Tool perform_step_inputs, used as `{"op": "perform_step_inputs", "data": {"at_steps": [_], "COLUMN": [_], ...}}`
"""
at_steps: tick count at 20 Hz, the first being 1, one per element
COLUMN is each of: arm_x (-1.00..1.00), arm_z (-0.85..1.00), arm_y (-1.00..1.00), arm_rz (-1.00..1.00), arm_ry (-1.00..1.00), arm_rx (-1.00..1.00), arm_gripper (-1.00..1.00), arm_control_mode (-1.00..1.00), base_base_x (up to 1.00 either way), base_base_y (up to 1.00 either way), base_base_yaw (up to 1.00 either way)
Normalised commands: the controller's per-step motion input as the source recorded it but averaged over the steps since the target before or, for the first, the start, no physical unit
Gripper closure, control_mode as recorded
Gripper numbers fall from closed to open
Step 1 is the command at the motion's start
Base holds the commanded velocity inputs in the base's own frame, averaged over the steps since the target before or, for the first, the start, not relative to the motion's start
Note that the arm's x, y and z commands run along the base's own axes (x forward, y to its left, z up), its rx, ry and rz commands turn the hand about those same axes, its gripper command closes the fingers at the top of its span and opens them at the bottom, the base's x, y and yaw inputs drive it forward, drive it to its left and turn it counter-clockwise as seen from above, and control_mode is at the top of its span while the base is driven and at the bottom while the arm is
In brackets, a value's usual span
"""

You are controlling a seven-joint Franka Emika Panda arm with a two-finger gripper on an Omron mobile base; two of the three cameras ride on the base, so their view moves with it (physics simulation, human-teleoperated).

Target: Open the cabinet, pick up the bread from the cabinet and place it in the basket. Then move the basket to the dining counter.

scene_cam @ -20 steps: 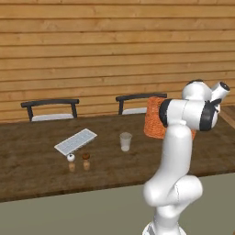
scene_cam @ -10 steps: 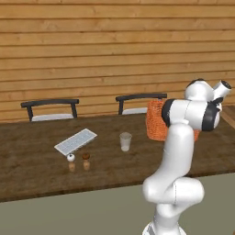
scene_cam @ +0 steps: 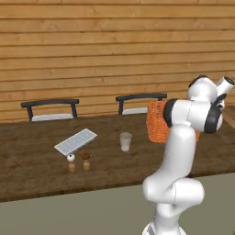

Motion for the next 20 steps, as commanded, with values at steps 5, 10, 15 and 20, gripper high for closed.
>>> {"op": "perform_step_inputs", "data": {"at_steps": [5, 10, 15, 20], "arm_x": [-0.29, -0.69, -0.85, -0.64], "arm_z": [0.61, 0.45, 0.29, 0.47], "arm_y": [0.16, 0.62, 0.96, 0.84], "arm_rz": [0.0, 0.0, 0.0, 0.0], "arm_ry": [0.0, 0.0, 0.0, 0.0], "arm_rx": [-0.05, -0.17, -0.26, -0.2], "arm_gripper": [-1.0, -1.0, -1.0, -1.0], "arm_control_mode": [-1.0, -1.0, -1.0, -1.0], "base_base_x": [0.0, 0.0, 0.0, 0.0], "base_base_y": [0.0, 0.0, 0.0, 0.0], "base_base_yaw": [0.0, 0.0, 0.0, 0.0]}}
